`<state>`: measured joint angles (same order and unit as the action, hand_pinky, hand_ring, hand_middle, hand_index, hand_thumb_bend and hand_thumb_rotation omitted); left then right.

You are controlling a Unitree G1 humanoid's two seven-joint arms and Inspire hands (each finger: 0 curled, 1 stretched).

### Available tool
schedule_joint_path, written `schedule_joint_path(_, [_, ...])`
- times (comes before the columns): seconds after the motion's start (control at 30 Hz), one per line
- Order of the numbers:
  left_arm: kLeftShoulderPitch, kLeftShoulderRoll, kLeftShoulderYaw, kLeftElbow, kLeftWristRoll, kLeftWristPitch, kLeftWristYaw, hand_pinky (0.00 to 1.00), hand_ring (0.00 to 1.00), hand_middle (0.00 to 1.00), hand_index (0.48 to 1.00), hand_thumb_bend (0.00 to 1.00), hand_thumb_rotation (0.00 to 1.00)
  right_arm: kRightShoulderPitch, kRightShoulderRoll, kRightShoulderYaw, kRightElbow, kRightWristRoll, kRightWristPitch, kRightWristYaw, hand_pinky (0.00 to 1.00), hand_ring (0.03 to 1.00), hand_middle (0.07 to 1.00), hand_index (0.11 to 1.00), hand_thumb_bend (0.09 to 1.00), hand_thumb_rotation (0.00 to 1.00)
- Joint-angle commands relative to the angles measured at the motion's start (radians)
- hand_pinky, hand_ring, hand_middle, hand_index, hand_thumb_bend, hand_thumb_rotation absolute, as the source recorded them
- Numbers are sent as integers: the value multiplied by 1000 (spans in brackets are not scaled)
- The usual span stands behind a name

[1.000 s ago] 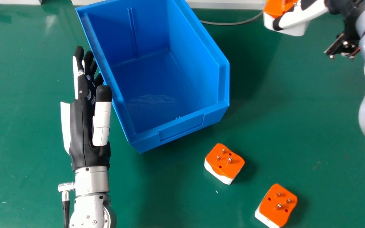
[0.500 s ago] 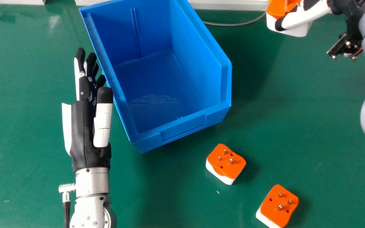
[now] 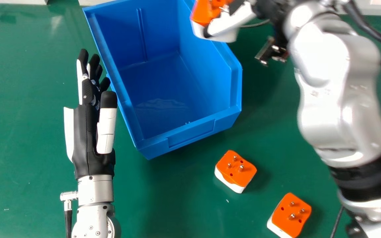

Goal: Pick all objects and put in blue box

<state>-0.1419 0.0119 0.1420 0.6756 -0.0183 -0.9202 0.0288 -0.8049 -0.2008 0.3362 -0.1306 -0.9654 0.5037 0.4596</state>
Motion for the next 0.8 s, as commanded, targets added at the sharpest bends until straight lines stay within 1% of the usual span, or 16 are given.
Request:
schedule_joint_path(0.0, [2,3,-3,-28,1,-10,-1,948,981,979,990,941,928,-73,26,15,16,-35,20,-30,259,374,491,519,514,0])
schedule_joint_path(0.07, [3,3,-2,-29,2,-11,1,949,981,979,991,942,927,-91,38,31,35,-46,17,-49,255,373,488,518,514,0])
schedule_joint_path(0.1, [4,3,-2,-29,6,-12,3,949,981,979,990,940,926,-106,43,40,48,-50,19,-41,248,372,486,517,515,0])
schedule_joint_path(0.17, [4,2,-2,-29,5,-12,3,948,980,979,989,939,926,-130,55,52,74,-47,20,-34,237,367,480,516,515,0])
schedule_joint_path(0.2, [4,2,-2,-29,4,-12,2,948,980,979,988,938,925,-137,58,56,83,-44,20,-35,253,389,488,503,516,0])
schedule_joint_path(0.23, [3,1,-3,-28,3,-13,1,948,980,979,988,938,925,-142,65,56,94,-35,16,-46,253,389,488,503,516,0])
schedule_joint_path(0.3, [3,1,-3,-28,8,-12,5,948,980,979,988,936,924,-155,94,58,131,-23,23,-70,271,408,495,492,516,0])
schedule_joint_path(0.33, [2,0,-3,-27,9,-14,6,949,981,979,988,936,924,-159,110,65,149,-22,28,-80,281,418,501,485,516,0])
schedule_joint_path(0.4, [1,-2,-2,-24,5,-17,5,950,981,979,988,937,924,-158,123,71,171,-11,16,-96,264,404,490,492,516,0])
schedule_joint_path(0.47, [2,-2,-2,-25,4,-16,5,950,981,979,988,937,924,-156,130,77,196,2,-7,-123,264,404,490,492,516,0])
schedule_joint_path(0.5, [2,-2,-2,-25,5,-16,6,950,981,979,988,938,923,-159,138,83,217,0,-7,-141,247,375,471,496,518,0])
schedule_joint_path(0.53, [1,-2,-2,-26,6,-16,6,950,981,979,988,940,923,-163,152,77,237,17,-2,-147,229,346,471,493,521,0])
schedule_joint_path(0.57, [1,-2,-2,-26,5,-16,6,950,981,979,988,940,923,-166,160,75,254,35,-4,-149,229,346,471,493,521,0])
schedule_joint_path(0.63, [1,-3,-2,-26,0,-17,2,951,981,979,988,942,923,-166,171,84,293,49,-20,-185,194,295,471,492,524,0])
schedule_joint_path(0.7, [1,-4,-2,-26,0,-18,2,951,982,979,988,943,922,-163,175,102,341,51,-43,-230,181,276,471,492,525,0])
schedule_joint_path(0.77, [2,-4,-3,-27,11,-19,9,950,981,979,987,944,921,-157,185,116,394,61,-63,-266,173,265,471,491,526,0])
